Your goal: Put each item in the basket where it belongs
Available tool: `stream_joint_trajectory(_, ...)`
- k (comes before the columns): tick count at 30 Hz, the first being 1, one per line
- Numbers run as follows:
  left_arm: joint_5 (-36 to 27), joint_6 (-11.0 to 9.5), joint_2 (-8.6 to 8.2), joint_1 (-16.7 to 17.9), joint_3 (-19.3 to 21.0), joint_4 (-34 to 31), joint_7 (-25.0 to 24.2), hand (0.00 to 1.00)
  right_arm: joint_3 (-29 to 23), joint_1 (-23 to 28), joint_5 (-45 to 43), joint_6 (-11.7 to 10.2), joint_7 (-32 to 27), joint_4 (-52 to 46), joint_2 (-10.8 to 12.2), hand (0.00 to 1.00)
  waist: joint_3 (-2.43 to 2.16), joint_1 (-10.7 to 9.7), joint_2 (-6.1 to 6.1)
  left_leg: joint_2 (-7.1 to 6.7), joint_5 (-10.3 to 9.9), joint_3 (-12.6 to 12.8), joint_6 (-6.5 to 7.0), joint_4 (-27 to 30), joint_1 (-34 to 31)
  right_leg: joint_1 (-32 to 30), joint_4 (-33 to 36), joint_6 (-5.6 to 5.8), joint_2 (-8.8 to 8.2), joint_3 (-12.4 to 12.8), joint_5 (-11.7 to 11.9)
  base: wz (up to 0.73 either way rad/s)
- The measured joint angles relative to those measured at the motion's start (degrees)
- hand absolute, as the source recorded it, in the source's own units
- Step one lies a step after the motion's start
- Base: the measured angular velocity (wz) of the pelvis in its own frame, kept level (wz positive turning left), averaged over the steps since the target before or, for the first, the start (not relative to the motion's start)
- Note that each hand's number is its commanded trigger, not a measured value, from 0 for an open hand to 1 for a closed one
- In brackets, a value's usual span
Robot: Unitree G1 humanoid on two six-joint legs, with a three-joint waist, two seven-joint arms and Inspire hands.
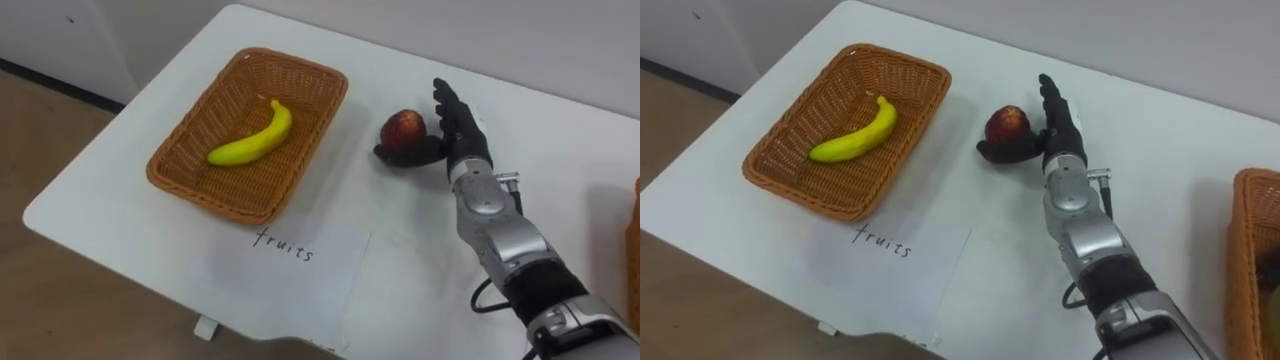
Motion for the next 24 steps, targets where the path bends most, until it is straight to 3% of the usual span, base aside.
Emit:
stream_joint_trajectory(7, -0.9, -0.1, 0.1, 0.0, 0.0, 0.0, 0.0, 0.0, 0.0, -0.1, 0.0, 0.0, 0.1, 0.0, 0.2, 0.0, -0.04, 0.0, -0.37, 0.04, 0.0, -0.1, 0.0, 0.4, -0.7, -0.7, 0.5, 0.01, -0.06, -0.1, 0.0, 0.0)
stream_joint_trajectory(15, -0.8, -0.4, 0.43, 0.0, -0.1, 0.1, 0.0, 0.0, 0.0, -0.6, -1.5, 0.0, 0.1, 0.1, 0.3, 0.0, 0.27, 0.2, -1.71, 0.07, 0.0, -0.1, 0.01, 1.1, -2.2, -2.0, 0.8, -0.16, -0.04, -0.3, 0.2, 0.0)
stream_joint_trajectory(24, -1.0, -0.6, 0.56, -0.1, -0.1, 0.1, 0.0, 0.0, 0.0, -1.1, -8.1, -1.2, 0.7, 1.9, 0.5, 0.0, 0.41, 0.2, -1.49, 0.09, 0.0, -0.1, 0.01, 1.0, -2.7, -2.4, 0.8, -0.15, -0.04, -0.5, 0.3, 0.0)
